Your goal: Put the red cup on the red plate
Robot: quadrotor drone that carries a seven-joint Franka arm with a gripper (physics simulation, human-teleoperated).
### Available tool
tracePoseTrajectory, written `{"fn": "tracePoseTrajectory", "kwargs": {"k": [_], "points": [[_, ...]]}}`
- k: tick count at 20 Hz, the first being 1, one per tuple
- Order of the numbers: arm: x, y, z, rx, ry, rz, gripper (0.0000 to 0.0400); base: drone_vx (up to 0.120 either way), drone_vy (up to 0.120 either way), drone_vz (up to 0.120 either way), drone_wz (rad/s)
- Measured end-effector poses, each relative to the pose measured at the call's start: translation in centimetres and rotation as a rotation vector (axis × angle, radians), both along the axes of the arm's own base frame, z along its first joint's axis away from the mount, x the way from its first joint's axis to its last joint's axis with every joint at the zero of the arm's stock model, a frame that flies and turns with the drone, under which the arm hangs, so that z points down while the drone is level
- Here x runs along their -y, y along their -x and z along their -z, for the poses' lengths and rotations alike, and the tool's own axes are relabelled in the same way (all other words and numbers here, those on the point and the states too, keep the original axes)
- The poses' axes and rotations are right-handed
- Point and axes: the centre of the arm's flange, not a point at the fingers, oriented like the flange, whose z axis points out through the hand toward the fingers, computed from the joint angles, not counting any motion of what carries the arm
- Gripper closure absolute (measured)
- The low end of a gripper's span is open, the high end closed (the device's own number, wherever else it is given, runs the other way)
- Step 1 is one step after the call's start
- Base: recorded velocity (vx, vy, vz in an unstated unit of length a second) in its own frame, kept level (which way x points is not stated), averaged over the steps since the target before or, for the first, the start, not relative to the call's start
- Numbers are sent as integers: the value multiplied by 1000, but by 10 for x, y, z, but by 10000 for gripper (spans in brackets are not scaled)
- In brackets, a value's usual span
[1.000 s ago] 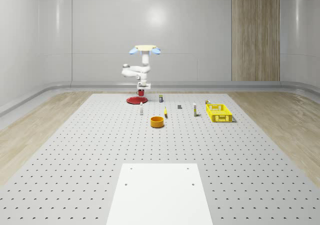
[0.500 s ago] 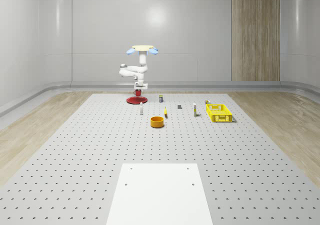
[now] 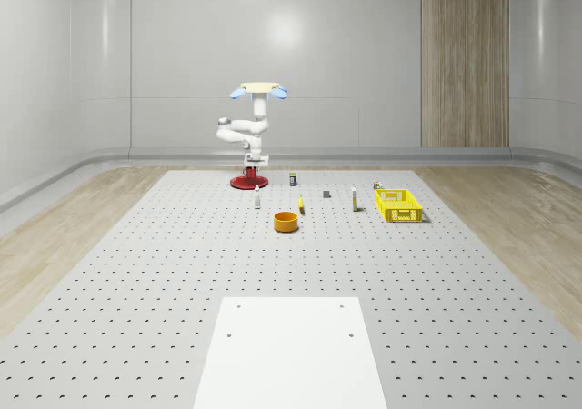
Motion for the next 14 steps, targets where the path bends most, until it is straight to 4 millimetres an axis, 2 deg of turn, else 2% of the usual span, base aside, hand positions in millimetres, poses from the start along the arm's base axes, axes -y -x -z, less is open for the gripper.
{"fn": "tracePoseTrajectory", "kwargs": {"k": [5,7,9,11,14], "points": [[0,0,-16,0,0,0,300,0,0,0,0],[0,0,-20,0,0,0,182,0,0,0,0],[0,0,-19,0,0,0,111,0,0,0,0],[0,0,-15,0,0,0,67,0,0,0,0],[0,0,-6,0,0,0,32,0,0,0,0]]}}
